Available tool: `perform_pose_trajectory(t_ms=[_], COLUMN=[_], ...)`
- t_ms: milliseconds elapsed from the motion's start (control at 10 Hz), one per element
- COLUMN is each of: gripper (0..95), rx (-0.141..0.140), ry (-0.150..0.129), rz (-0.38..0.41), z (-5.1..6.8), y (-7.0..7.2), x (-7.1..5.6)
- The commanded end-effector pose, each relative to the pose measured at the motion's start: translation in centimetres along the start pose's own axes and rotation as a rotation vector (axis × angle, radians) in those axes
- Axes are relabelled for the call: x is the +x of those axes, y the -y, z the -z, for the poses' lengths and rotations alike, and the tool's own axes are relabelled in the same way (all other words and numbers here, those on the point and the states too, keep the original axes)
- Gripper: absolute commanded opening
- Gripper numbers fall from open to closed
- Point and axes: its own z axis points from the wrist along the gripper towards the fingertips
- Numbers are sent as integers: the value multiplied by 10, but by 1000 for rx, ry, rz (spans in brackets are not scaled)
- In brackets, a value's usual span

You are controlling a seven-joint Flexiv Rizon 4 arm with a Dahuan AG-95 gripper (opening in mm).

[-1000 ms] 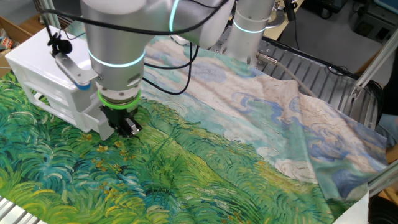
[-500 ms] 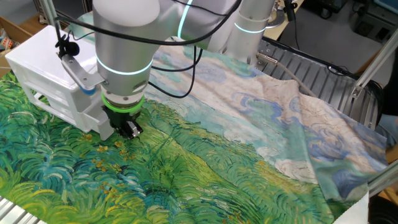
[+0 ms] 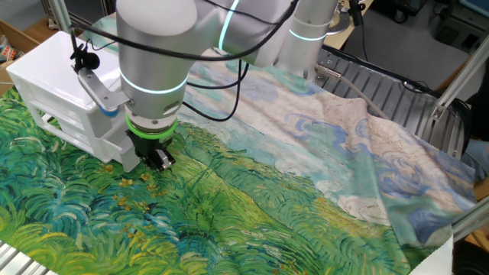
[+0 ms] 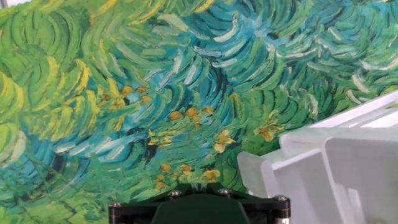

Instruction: Use the gripper to push and close the drawer

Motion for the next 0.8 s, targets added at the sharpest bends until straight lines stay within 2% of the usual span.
perform_pose_trajectory(t_ms=[100, 200, 300, 400, 800], gripper=[0, 0, 0, 0, 0], rx=[15, 20, 42, 50, 59], ry=[4, 6, 12, 14, 18], rz=[-2, -1, 0, 1, 10], z=[-2, -2, -2, -3, -7], y=[1, 1, 1, 2, 9], x=[-1, -1, -1, -1, -1])
